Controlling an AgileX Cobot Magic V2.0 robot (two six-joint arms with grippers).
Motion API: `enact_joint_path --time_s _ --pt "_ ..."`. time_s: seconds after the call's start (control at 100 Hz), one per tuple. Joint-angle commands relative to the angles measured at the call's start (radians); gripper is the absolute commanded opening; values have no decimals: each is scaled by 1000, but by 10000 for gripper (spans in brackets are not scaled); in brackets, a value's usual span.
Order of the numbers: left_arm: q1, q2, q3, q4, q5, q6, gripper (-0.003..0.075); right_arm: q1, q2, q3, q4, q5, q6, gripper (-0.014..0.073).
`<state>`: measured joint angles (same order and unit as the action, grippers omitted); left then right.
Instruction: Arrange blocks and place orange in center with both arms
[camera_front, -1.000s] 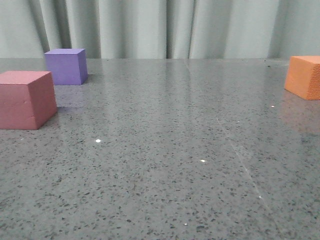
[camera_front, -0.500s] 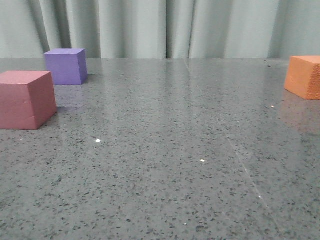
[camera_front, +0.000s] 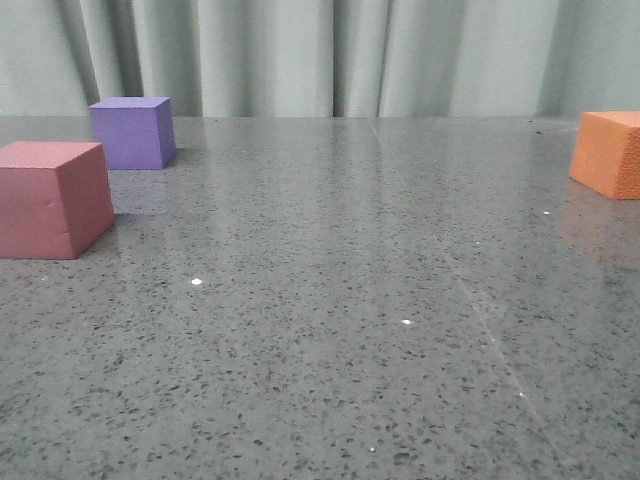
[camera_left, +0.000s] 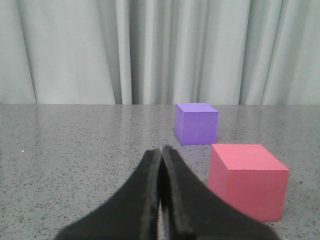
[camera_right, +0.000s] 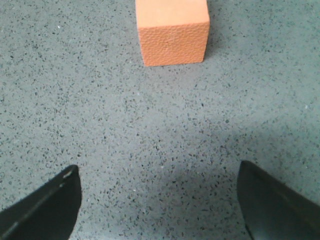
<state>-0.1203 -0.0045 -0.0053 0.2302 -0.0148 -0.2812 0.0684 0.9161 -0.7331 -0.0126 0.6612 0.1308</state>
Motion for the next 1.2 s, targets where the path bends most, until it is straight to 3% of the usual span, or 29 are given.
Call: enact_joint_path --time_s 0.0,0.65,1.19 --pt "2 -33 55 -2 -77 -2 -19 -5 3 -64 3 -59 -8 633" --pt "2 -33 55 -2 -77 -2 -19 -6 483 -636 1 75 -111 633" --pt "2 -33 55 -2 -77 -2 -19 -42 623 -670 1 88 -124 633"
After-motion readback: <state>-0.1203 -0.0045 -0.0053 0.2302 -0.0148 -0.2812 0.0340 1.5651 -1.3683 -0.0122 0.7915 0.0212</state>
